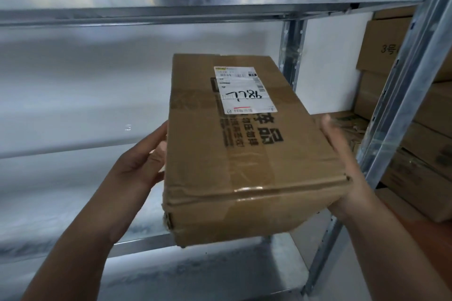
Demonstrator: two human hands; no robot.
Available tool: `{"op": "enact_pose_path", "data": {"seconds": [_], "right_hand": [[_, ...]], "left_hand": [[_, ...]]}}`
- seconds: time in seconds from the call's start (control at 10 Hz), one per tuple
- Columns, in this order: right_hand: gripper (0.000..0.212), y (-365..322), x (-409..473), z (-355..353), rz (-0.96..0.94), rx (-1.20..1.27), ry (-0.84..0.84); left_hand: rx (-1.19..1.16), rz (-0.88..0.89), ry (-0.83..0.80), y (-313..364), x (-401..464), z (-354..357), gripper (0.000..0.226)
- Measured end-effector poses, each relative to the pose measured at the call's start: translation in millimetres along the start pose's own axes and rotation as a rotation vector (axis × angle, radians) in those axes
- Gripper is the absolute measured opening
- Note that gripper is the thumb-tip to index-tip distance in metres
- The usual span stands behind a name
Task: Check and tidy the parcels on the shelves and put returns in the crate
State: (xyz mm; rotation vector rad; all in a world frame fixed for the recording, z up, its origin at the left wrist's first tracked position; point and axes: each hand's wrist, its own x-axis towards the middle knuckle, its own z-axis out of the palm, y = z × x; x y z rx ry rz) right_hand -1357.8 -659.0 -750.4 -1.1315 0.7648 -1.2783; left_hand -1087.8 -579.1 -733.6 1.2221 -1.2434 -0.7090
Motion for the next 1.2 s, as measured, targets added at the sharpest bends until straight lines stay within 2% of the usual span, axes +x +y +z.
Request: {"op": "enact_pose_path", "data": {"seconds": [0.1, 0.2, 0.3, 0.4, 0.5, 0.6, 0.7, 0.8, 1.1, 1.2], "right_hand": [[0.055, -7, 3, 3, -0.038, -0.007, -0.120], [0.069, -2, 5, 4, -0.079, -0.096, -0.129], [0.073, 5, 10, 0, -0.139, -0.168, -0.183], [0.054, 15, 22, -4, -0.145, -0.145, -0.124], [0.065, 26, 36, 1, -0.134, -0.205, -0.088], [0.043, 43, 46, 3, -0.081, -0.283, -0.094], [0.048, 56, 47, 3, -0.016, -0.313, -0.131], [0.072, 65, 45, -2, 0.008, -0.296, -0.153], [0.069, 72, 34, 1, -0.046, -0.419, -0.215], [0.067, 65, 28, 9, -0.218, -0.542, -0.051]], "left_hand": [[-0.030, -0.094, -0.090, 2, 1, -4, 0.058], [0.024, 0.012, -0.145, 4, -3, 1, 0.062], [0.063, 0.036, -0.097, 1, -1, 2, 0.057], [0.172, 0.018, -0.039, -9, 3, 3, 0.070], [0.288, 0.047, 0.043, -33, 8, 7, 0.068], [0.342, 0.058, 0.069, -53, 13, 17, 0.065], [0.387, 0.057, 0.118, -66, 18, 25, 0.072], [0.381, 0.070, 0.137, -77, 19, 29, 0.078], [0.280, 0.045, 0.057, -86, 25, 33, 0.085], [0.640, 0.149, 0.283, -88, 13, 40, 0.089]]}}
